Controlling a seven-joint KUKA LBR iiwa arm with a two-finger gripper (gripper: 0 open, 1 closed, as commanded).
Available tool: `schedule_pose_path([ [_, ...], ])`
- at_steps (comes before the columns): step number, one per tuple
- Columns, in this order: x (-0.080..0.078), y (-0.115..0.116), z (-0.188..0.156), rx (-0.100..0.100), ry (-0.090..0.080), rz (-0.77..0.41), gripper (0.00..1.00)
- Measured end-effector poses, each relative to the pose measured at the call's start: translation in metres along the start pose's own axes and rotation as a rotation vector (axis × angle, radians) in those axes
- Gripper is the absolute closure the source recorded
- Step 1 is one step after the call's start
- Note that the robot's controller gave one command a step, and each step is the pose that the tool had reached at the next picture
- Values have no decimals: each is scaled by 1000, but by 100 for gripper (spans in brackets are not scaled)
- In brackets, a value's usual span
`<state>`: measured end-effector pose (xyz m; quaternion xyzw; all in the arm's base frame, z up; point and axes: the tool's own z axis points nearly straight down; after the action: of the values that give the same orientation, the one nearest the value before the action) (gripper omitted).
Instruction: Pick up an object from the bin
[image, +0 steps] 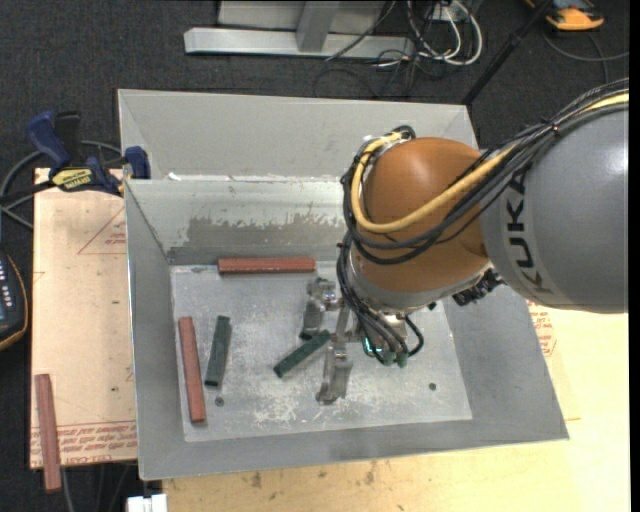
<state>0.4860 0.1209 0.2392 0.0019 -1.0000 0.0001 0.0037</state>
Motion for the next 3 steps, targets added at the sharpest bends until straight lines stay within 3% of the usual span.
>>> schedule_pose_path([
  [1, -68, -39, 171, -2, -9, -142, 0],
  [3, -70, -37, 169, -2, -9, -138, 0],
])
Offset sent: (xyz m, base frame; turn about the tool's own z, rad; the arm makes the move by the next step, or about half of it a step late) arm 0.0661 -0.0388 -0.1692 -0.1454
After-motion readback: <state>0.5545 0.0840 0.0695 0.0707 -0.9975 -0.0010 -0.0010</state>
